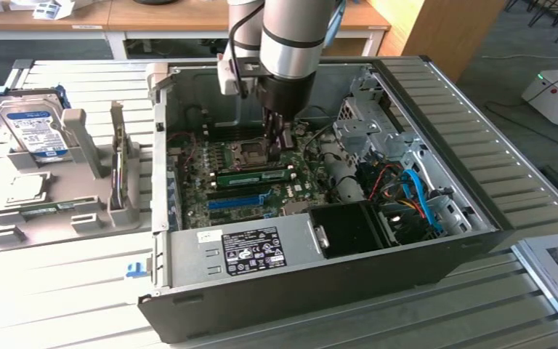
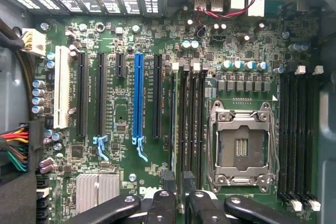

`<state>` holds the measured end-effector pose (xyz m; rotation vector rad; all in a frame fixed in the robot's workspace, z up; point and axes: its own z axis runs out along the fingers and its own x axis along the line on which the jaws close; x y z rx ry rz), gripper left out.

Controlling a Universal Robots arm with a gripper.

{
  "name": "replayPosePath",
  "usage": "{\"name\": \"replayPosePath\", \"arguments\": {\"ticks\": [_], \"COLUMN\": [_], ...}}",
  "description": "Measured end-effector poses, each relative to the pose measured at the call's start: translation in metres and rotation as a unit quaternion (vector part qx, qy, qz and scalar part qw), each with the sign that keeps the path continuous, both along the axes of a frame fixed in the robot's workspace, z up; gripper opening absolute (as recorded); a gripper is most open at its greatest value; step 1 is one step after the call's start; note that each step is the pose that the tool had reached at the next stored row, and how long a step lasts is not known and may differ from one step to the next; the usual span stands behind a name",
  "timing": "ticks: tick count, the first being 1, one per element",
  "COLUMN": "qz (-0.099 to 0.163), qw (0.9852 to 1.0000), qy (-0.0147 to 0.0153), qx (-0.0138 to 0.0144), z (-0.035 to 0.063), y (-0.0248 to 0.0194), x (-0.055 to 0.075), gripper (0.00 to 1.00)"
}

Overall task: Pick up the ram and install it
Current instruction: 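Insert the ram into the slot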

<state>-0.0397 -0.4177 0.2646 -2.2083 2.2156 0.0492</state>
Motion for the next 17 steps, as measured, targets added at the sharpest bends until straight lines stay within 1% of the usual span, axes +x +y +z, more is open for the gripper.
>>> {"name": "replayPosePath", "arguments": {"ticks": [11,17], "qz": [0.000,0.000], "qw": [1.0000,1.0000], "qy": [0.0000,0.0000], "qx": [0.0000,-0.0001], "z": [0.0107,0.0185], "y": [0.0000,0.0000], "x": [0.000,0.000], "gripper": [0.19,0.19]}}
